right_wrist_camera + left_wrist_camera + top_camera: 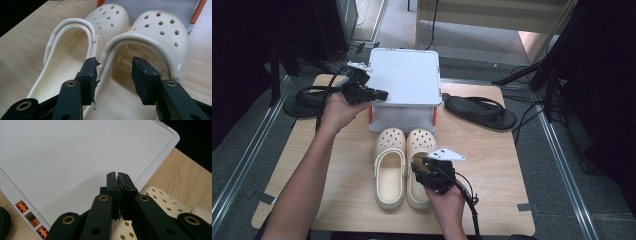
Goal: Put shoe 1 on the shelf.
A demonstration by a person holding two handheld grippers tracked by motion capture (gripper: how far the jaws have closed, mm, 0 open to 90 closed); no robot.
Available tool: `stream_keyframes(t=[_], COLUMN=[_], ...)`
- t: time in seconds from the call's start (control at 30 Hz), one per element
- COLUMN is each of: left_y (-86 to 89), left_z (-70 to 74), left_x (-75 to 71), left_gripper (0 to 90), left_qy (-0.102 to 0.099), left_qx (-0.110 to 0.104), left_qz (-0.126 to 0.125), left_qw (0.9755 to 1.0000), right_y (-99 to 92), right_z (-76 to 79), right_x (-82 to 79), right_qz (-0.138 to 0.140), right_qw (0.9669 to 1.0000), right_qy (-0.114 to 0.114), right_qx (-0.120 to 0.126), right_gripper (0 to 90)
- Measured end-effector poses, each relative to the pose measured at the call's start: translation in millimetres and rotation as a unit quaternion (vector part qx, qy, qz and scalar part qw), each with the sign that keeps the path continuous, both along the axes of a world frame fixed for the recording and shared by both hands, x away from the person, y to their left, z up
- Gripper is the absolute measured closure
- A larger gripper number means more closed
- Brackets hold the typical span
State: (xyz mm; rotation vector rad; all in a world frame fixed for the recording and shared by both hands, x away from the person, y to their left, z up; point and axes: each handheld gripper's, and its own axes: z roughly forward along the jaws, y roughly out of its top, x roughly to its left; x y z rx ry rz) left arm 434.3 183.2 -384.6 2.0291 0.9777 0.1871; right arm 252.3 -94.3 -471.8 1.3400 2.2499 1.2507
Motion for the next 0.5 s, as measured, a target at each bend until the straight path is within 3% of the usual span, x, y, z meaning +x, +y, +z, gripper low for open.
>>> stream_keyframes(t=[0.5], left_y=[0.1], left_z=[-0.7], left_x=[0.9], left_gripper=[88.8], left_qy=[-0.001], left_qx=[-0.003], left_qz=[-0.003], left_qw=[1.0], right_y=[17.2], right_z=[-10.4], right_x=[5.3], right_qz=[-0.009], right_qw=[0.9999], right_qy=[0.003], right_qx=[0.004], right_gripper=[48.7])
